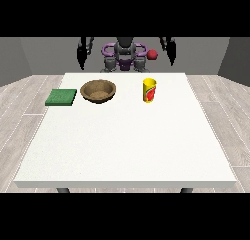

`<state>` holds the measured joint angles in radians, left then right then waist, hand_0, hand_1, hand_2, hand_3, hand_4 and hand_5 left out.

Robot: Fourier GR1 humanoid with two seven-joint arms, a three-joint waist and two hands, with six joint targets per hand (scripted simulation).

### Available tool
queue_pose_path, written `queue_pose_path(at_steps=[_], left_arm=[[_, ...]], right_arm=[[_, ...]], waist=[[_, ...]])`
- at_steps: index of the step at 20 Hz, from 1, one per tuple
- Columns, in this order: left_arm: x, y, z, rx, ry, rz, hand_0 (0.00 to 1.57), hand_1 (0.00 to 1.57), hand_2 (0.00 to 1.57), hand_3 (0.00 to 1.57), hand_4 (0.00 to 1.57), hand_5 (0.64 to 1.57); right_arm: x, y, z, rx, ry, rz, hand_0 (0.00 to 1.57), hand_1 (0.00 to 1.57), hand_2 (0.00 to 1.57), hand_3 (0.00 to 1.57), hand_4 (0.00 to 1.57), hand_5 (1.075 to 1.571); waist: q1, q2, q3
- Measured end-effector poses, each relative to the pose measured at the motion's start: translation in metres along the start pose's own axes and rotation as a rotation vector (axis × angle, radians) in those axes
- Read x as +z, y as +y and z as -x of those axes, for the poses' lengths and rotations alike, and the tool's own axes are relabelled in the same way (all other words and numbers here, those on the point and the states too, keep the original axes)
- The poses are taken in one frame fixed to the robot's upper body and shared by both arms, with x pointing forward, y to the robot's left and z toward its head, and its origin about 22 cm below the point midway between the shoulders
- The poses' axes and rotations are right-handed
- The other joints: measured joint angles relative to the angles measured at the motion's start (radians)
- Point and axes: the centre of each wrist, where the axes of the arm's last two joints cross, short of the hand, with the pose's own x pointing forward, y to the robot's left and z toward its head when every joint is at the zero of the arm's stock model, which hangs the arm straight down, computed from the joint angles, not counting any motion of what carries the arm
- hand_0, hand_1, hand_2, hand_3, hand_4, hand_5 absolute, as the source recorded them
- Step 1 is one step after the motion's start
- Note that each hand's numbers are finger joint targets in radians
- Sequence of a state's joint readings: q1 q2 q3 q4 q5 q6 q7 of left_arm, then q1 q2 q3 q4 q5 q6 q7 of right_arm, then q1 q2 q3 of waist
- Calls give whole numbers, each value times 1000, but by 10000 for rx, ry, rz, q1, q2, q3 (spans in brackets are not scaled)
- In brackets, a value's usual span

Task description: Pick the cup and pour the ball into the bowl, then pick the bowl and place it on the pad

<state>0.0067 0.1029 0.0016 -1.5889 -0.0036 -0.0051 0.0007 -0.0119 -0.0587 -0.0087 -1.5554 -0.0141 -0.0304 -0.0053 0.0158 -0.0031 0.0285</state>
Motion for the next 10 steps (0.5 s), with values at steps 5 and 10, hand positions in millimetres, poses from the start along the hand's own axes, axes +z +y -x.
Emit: queue_pose_path(at_steps=[5,10], left_arm=[[-2,7,-18,-241,-193,45,0,0,0,0,0,1524],[17,-27,-21,1716,-247,512,0,0,0,0,0,1525]], right_arm=[[-2,-5,-16,193,-128,-1,0,0,0,0,0,1568],[14,-18,-4,-381,92,365,0,0,0,0,0,1567]], waist=[[-25,-1523,-145],[70,-2568,-239]])
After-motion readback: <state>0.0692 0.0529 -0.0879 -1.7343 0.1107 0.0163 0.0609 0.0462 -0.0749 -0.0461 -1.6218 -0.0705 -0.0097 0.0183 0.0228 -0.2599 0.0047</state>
